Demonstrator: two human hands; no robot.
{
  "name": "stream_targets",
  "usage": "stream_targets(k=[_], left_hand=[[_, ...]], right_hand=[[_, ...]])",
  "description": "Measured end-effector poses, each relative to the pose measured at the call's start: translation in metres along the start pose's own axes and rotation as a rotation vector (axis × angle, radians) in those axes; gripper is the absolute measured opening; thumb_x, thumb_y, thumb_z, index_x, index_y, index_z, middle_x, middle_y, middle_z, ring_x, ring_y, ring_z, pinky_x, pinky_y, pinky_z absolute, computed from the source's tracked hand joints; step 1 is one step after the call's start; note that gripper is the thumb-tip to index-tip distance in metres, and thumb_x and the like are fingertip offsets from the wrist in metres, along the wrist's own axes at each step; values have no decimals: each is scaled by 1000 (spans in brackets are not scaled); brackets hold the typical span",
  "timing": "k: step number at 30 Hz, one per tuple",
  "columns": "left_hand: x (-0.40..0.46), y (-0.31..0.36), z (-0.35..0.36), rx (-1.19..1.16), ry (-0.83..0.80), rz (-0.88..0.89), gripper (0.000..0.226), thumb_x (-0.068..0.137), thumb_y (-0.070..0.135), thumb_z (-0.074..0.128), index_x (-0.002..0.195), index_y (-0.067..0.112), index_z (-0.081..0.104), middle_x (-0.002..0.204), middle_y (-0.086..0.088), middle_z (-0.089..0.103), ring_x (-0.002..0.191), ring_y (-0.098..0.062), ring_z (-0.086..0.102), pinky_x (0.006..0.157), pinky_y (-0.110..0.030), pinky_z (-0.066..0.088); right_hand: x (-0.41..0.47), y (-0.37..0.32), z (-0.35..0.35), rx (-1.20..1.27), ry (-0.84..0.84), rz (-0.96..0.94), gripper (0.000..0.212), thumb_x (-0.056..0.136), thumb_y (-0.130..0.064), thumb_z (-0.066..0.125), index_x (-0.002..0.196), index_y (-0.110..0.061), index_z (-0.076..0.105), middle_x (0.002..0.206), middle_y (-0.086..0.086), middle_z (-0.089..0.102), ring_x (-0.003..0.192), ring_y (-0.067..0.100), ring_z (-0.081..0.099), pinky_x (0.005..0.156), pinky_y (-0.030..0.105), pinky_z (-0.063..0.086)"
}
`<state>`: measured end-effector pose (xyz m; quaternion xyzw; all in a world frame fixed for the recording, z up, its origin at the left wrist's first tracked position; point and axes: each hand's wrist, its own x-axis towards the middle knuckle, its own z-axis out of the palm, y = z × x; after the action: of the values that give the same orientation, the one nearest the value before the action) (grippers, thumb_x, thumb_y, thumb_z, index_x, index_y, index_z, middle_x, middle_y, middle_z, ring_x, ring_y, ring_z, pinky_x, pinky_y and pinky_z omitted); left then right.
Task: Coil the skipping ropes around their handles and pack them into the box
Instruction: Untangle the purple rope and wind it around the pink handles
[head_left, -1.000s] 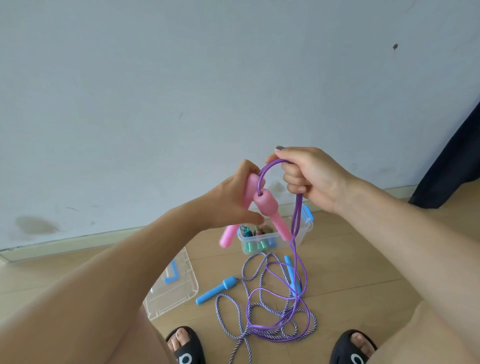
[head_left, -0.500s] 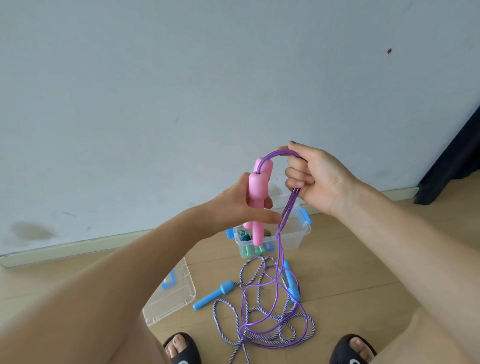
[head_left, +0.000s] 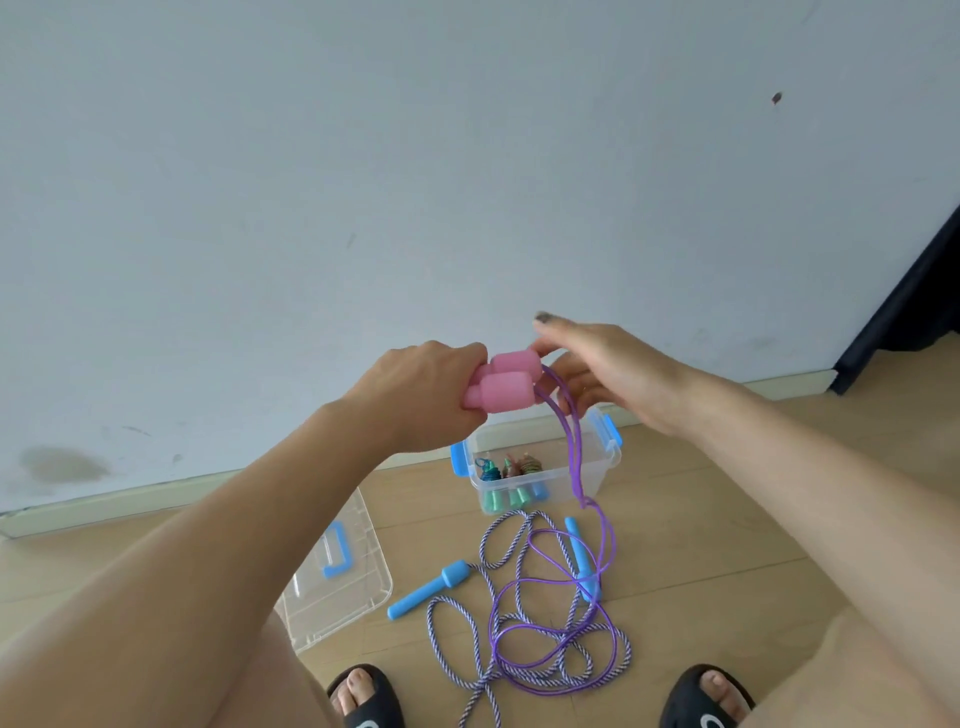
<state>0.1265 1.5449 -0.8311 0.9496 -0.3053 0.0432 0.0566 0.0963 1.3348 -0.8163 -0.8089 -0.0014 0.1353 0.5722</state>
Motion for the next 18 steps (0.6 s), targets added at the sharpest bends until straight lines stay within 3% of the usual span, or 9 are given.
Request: stream_targets(k=[4, 8, 13, 18], left_hand=[[1, -1, -1, 48, 36, -30, 21, 83, 45, 52, 90, 26, 48, 76, 6, 58, 70, -24, 57, 61, -33, 43], [-2, -1, -3, 93, 70, -52, 25, 83, 49, 52, 84, 26, 44, 71, 6, 55, 67, -24, 56, 59, -31, 38], [-3, -1, -3, 64, 95, -114, 34, 81, 57, 54, 78, 24, 45, 68, 6, 54, 65, -20, 55, 57, -30, 37], [-9, -11, 0, -27, 90, -41, 26, 85, 46, 54, 83, 26, 37, 71, 6, 52, 69, -21, 55, 56, -31, 37]], right_hand=[[3, 3, 24, -187, 74, -54, 47, 81, -68, 60, 91, -21, 63, 67, -8, 65, 59, 10, 52, 63, 26, 42], [6, 5, 33, -130, 66, -110, 36, 88, -56, 62, 98, -22, 64, 70, -4, 71, 53, -4, 52, 60, 22, 37], [10, 5, 35, -94, 72, -178, 33, 98, -44, 50, 99, -16, 67, 65, 2, 64, 58, 9, 56, 65, 27, 42], [9, 6, 34, -85, 63, -170, 36, 100, -47, 45, 89, -15, 59, 55, 3, 54, 47, 20, 46, 51, 30, 41]])
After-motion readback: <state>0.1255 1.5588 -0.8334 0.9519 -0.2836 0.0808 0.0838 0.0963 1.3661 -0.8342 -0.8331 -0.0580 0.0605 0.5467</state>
